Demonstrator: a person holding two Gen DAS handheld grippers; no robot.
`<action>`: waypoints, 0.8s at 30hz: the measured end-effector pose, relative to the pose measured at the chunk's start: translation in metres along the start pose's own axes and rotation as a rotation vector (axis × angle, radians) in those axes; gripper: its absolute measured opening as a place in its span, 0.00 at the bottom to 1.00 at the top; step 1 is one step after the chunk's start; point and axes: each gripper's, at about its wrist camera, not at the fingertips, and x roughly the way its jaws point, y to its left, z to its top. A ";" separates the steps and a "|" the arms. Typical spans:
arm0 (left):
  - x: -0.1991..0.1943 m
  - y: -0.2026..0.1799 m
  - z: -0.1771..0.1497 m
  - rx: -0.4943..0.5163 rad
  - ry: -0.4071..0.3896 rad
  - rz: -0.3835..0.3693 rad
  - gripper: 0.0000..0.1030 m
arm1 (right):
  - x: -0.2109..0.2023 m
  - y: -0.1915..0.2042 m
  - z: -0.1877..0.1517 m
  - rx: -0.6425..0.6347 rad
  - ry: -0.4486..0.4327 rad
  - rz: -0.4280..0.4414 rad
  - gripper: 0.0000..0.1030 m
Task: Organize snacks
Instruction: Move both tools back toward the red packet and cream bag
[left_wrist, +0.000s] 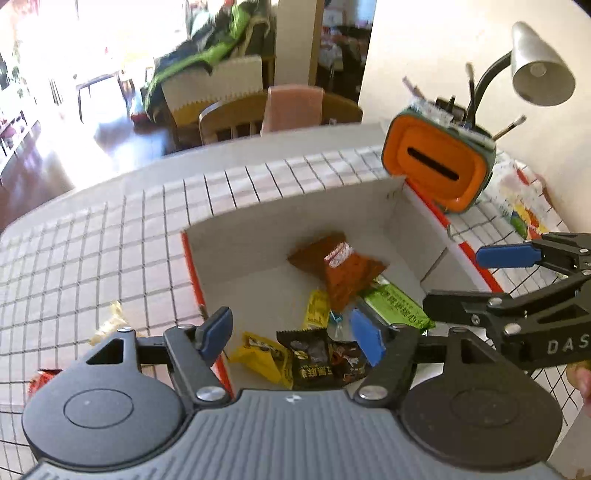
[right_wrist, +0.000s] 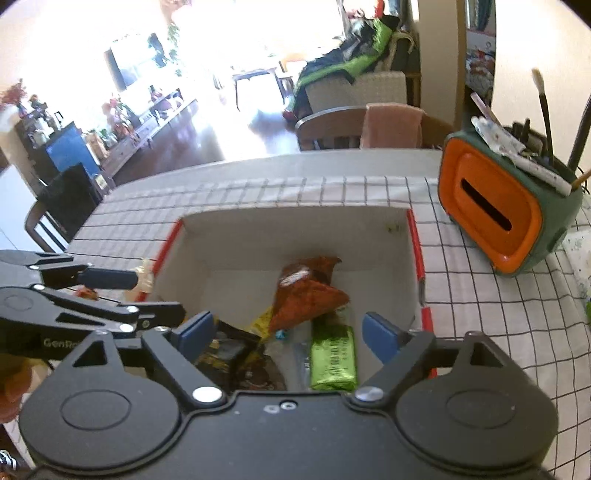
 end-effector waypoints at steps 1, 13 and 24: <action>-0.004 -0.001 -0.001 0.006 -0.014 0.005 0.70 | -0.003 0.002 -0.001 -0.002 -0.007 0.006 0.88; -0.057 0.017 -0.028 -0.015 -0.128 0.012 0.81 | -0.029 0.035 -0.010 -0.043 -0.101 0.080 1.00; -0.089 0.066 -0.058 -0.075 -0.188 -0.002 0.85 | -0.022 0.082 -0.014 -0.029 -0.137 0.131 1.00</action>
